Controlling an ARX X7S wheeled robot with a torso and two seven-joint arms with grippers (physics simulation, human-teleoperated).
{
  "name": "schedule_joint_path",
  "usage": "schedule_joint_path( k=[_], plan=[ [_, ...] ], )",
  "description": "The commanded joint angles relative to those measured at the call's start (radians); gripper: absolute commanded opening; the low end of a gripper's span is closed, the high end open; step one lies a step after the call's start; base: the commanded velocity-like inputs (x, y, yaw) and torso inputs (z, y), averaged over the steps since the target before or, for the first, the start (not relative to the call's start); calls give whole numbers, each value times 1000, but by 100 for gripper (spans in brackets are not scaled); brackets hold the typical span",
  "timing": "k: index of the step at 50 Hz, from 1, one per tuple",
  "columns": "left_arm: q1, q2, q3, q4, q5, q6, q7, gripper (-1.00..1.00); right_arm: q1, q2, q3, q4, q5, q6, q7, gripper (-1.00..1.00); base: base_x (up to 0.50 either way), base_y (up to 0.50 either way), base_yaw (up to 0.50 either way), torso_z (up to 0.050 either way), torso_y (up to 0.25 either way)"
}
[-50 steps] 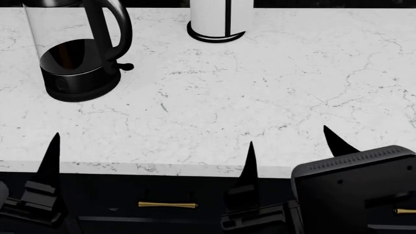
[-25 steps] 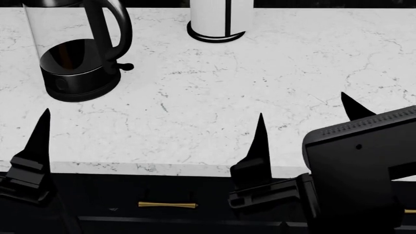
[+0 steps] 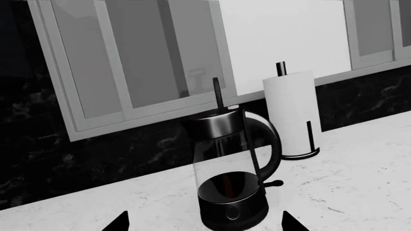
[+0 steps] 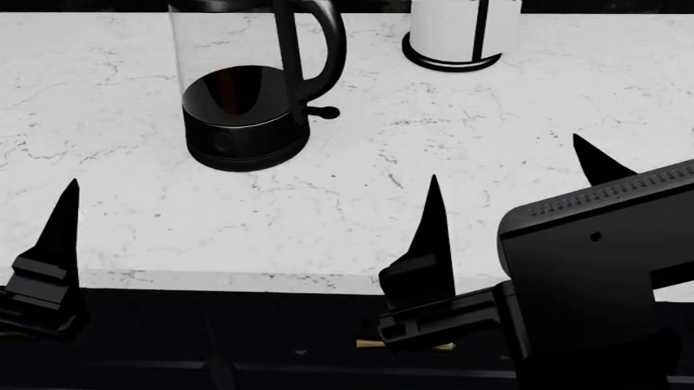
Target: Close the lid of the electric kettle.
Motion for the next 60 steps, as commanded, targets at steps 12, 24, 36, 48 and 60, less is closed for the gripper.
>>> schedule_joint_path(
  k=[12,24,36,48,60],
  plan=[
    [9,-8,-6,-6,-19,13,-16,100,21,43,-39,18,71,-61,79,100,0,305,0,0,0],
    [36,-9,-18,-12,-28,48,-14,100,48,60,-126,16,56,-66,104,100,259,63,0,0,0],
    [26,-16,-27,-10,-43,42,-22,100,32,82,-114,13,65,-105,126,100,425,106,0,0,0],
    [-2,-21,-25,-5,-61,20,-36,100,35,95,-124,17,82,-117,151,100,433,0,0,0,0],
    [-12,-26,-32,5,-85,5,-45,100,46,109,-161,25,81,-134,154,100,434,24,0,0,1]
  ],
)
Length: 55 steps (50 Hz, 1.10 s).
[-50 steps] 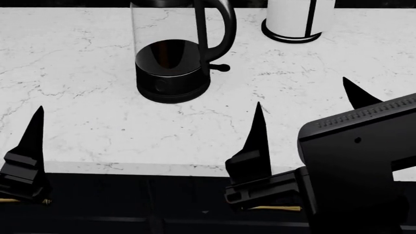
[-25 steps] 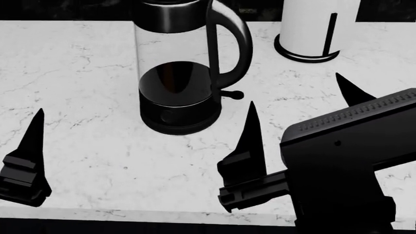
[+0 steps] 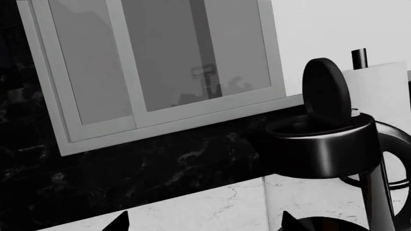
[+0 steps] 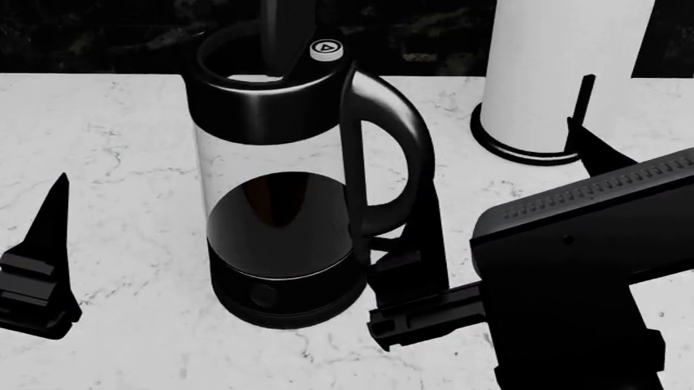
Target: Close the lid of the electric kettle.
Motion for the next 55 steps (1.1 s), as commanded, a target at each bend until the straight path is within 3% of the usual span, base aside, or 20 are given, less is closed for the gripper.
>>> schedule_joint_path(
  k=[1,8,14,22,34,46,55],
  plan=[
    [-17,-4,-3,6,-22,-16,-11,100,5,13,-17,4,15,-14,14,100,438,35,0,0,0],
    [-8,-11,-8,4,-24,-4,-16,100,32,16,33,-4,138,19,114,100,416,25,0,0,0],
    [8,-12,-22,-2,-34,7,-14,100,192,80,35,94,498,-6,348,100,0,0,0,0,2],
    [12,-16,-62,15,-66,-12,-19,100,411,124,-60,300,610,5,362,100,0,0,0,0,0],
    [52,-30,-73,11,-71,22,-25,100,599,66,-230,496,274,73,-1,100,0,0,0,0,0],
    [83,-40,-67,-7,-64,63,-26,100,699,26,-466,712,-47,-100,-310,100,0,0,0,0,0],
    [103,-50,-60,-26,-54,99,-27,100,755,-36,-564,864,-163,-195,-422,100,0,0,0,0,0]
  ],
)
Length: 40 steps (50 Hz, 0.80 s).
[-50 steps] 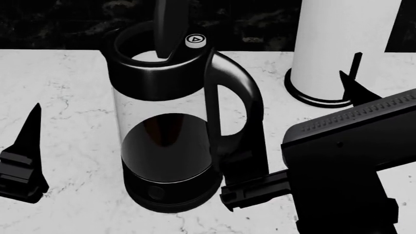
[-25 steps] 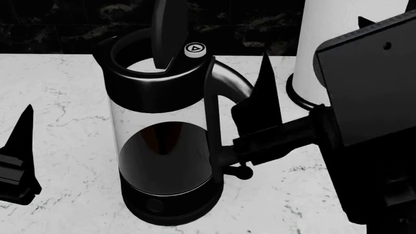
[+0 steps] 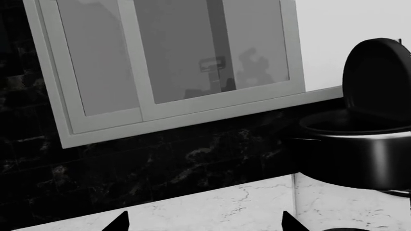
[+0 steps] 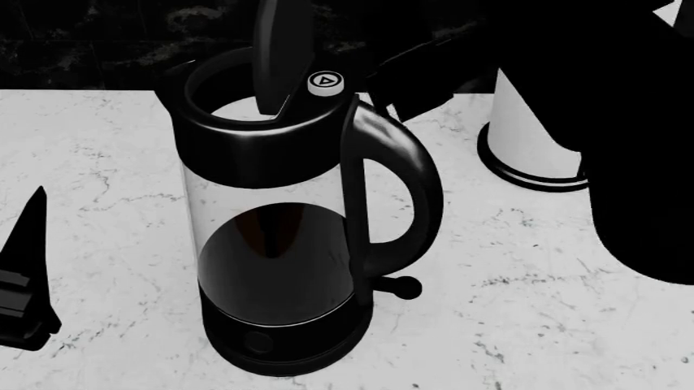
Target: Close the lid of the electric kettle.
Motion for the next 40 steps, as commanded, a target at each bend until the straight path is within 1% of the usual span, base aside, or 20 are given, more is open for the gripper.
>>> schedule_joint_path(
  k=[1,8,25,40],
  plan=[
    [29,-11,-1,-19,4,40,-3,100,79,-64,-152,192,-184,-117,-180,100,0,0,0,0,0],
    [35,-17,-12,-19,-5,47,-8,100,73,-88,-187,252,-222,-157,-210,100,0,0,0,0,0],
    [20,-25,-21,-13,-30,34,-24,100,42,-91,-192,339,-242,-188,-218,100,0,0,0,0,0],
    [44,-36,-24,-16,-31,55,-29,100,27,-125,-222,360,-247,-196,-230,100,0,0,0,0,0]
  ],
)
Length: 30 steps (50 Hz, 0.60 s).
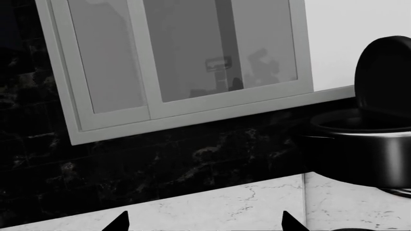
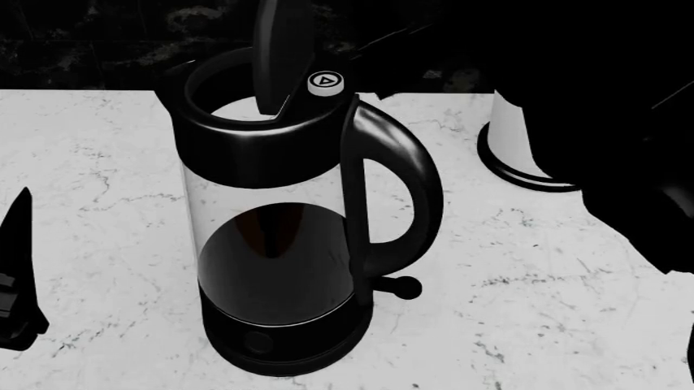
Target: Close the lid of the electric kettle.
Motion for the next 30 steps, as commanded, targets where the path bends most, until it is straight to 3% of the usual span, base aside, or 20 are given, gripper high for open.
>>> schedule_joint_path(
  k=[1,30],
  plan=[
    [11,-8,-5,-1,-6,11,-5,100,-9,-26,-24,30,-11,-14,-15,100,0,0,0,0,0],
    [68,-24,-12,-19,2,74,-3,100,-5,-118,-105,107,-48,-67,-82,100,0,0,0,0,0]
  ],
)
